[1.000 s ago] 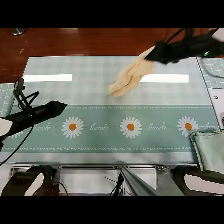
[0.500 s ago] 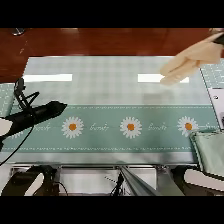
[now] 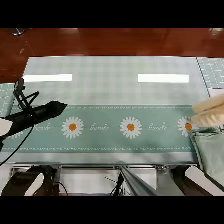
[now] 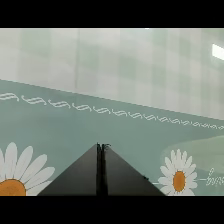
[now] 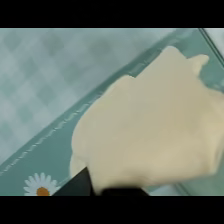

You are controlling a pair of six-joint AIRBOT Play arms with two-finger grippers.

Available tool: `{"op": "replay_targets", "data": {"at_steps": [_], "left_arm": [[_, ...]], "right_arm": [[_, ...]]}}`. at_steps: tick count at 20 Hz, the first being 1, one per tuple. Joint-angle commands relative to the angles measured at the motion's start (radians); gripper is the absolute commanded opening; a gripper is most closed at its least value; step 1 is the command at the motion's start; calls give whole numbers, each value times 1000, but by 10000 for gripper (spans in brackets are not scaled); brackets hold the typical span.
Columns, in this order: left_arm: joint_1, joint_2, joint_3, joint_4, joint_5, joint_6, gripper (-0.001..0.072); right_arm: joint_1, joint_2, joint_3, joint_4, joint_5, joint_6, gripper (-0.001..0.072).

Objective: Fold the shirts.

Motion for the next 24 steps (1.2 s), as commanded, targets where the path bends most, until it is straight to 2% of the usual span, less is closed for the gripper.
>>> {"op": "replay_targets", "data": {"at_steps": [1,3,5,7,8,9,10,11,13,14,15,16,17,19,20,22,24], "left_arm": [[0,0,0,0,2,0,24],[0,0,0,0,3,0,24],[-2,0,0,-3,10,0,24],[-2,0,0,-4,9,0,24],[-2,0,0,-4,9,0,24],[-2,0,0,-4,10,0,24],[-2,0,0,-5,18,0,24],[-2,0,0,-35,33,0,24],[-2,0,3,-147,100,5,24],[-1,0,11,-180,132,45,23],[-1,-6,37,-182,148,74,23],[2,-23,81,-182,146,81,23],[2,-57,156,-182,127,100,22],[-1,-170,373,-182,20,133,22],[-10,-249,519,-182,-61,136,22],[-54,-401,795,-170,-204,136,22],[-157,-502,976,-51,-226,125,22]], "right_arm": [[-143,154,-196,-186,21,-5,17],[-219,237,-293,-325,21,-20,18],[-272,321,-393,-500,21,31,20],[-279,396,-491,-611,20,48,22],[-279,421,-538,-631,20,50,65],[-279,436,-579,-639,20,56,237],[-279,440,-613,-645,20,62,534],[-279,435,-631,-643,16,68,632],[-279,424,-631,-586,-23,69,629],[-279,417,-626,-534,-64,67,616],[-279,402,-609,-464,-119,66,557],[-279,377,-580,-357,-175,53,320],[-273,339,-537,-187,-234,3,12],[-172,251,-445,130,-370,-6,20],[-68,208,-393,239,-452,-26,19],[198,145,-306,291,-581,-89,19],[485,107,-293,204,-658,-156,19]]}}
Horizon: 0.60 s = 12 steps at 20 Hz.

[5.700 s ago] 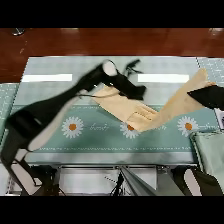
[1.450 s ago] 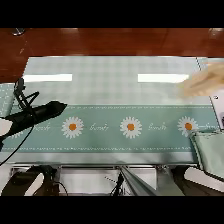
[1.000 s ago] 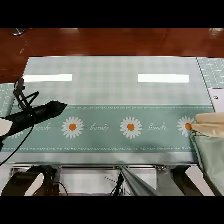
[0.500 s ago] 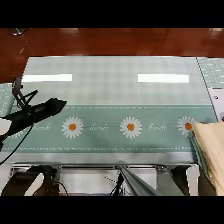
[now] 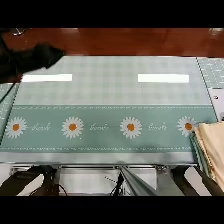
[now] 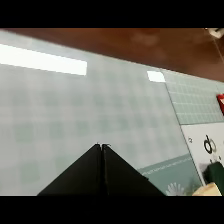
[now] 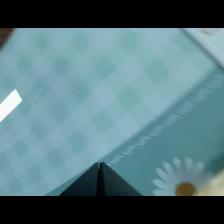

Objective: Fold the shirts.

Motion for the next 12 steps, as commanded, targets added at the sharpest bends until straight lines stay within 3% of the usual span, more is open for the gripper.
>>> {"op": "replay_targets", "data": {"at_steps": [1,2,4,6,9,12], "left_arm": [[-146,-173,301,193,-86,-33,22],[-202,-186,295,298,-76,-84,22],[-296,-214,229,580,-130,-217,22],[-342,-224,82,792,-156,-368,22],[-316,-224,-95,821,-126,-463,24],[-265,-224,-98,822,-126,-472,24]], "right_arm": [[460,-94,66,-10,-187,-101,20],[605,-124,58,-142,-186,-99,20],[808,-189,1,-410,-185,6,19],[872,-264,-76,-573,-180,120,18],[841,-367,-111,-582,-176,163,18],[814,-401,-111,-574,-176,163,19]]}}
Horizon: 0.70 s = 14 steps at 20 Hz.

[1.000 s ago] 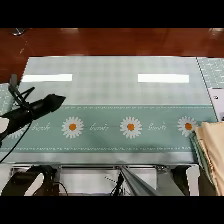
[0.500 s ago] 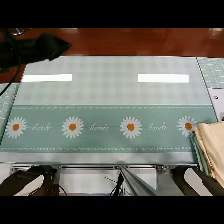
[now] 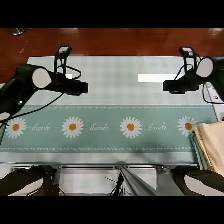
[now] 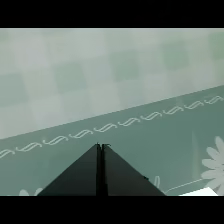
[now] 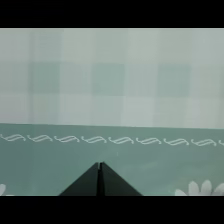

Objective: Fold the shirts.

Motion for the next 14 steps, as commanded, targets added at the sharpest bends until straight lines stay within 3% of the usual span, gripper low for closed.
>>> {"op": "replay_targets", "data": {"at_steps": [1,14], "left_arm": [[38,-6,-42,74,-1,-65,24],[52,-6,-42,74,-2,-65,24]], "right_arm": [[10,-48,-14,-56,-6,32,19],[10,-47,-14,-52,-6,34,19]]}}
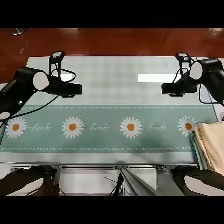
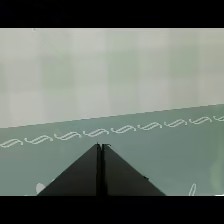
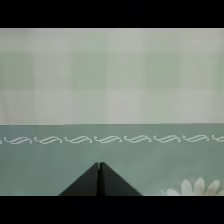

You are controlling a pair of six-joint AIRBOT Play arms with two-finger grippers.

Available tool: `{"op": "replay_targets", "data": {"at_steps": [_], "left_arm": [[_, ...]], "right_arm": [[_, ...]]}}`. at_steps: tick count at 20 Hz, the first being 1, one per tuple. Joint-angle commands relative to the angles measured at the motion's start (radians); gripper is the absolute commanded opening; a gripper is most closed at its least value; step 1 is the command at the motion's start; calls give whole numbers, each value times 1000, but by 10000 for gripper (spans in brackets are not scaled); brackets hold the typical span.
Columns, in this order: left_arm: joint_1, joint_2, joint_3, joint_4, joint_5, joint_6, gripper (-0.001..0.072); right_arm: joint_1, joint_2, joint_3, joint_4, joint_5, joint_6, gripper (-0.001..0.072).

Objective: Fold the shirts.

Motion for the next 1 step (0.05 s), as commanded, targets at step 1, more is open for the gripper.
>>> {"op": "replay_targets", "data": {"at_steps": [1], "left_arm": [[1,-1,0,2,0,-1,24]], "right_arm": [[1,0,0,-1,0,1,19]]}}
